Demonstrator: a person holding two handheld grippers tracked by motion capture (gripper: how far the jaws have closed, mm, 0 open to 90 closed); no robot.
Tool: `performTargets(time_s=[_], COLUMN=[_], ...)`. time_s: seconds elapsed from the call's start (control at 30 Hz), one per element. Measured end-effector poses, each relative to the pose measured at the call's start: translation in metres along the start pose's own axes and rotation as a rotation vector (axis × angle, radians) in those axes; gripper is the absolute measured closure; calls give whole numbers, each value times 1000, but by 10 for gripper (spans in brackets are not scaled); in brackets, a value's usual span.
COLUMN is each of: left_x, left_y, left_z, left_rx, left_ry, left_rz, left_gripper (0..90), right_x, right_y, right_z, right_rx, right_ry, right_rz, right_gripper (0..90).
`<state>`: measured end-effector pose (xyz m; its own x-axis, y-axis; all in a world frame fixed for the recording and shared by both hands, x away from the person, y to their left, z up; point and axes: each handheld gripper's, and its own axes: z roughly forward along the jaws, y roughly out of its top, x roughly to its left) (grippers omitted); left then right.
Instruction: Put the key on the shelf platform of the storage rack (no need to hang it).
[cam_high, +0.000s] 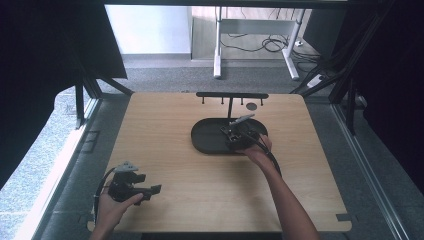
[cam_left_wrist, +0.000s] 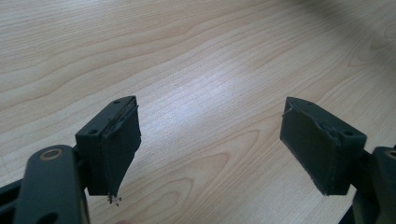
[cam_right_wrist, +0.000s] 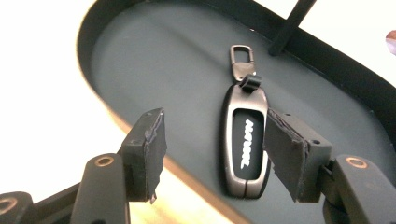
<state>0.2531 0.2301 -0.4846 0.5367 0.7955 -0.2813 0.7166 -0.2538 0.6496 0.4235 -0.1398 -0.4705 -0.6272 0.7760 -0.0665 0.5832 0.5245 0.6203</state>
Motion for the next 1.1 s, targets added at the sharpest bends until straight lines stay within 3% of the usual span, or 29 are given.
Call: performTargets(time_s=[0.27, 0.53, 0.63, 0.8, 0.93, 1.1], left_x=[-2, -2, -3, -3, -4, -4], left_y=[0, -1, -1, -1, -1, -1], left_z=[2, 4, 4, 5, 6, 6], left_rx=[8, 13, 12, 16, 16, 16], left_ry=[-2, -1, 2, 4, 3, -2], left_rz=[7, 10, 8, 2, 7, 9], left_gripper=[205, 205, 205, 205, 205, 205], right_x=[9, 19, 19, 16, 12, 16], right_y=[-21, -60, -77, -97, -102, -104], right_z=[-27, -53, -60, -64, -62, -63], right_rx=[-56, -101, -121, -120, -121, -135], right_ry=[57, 112, 129, 129, 113, 104], right_rz=[-15, -30, -11, 4, 14, -6], right_gripper=[394, 397, 398, 399, 399, 378])
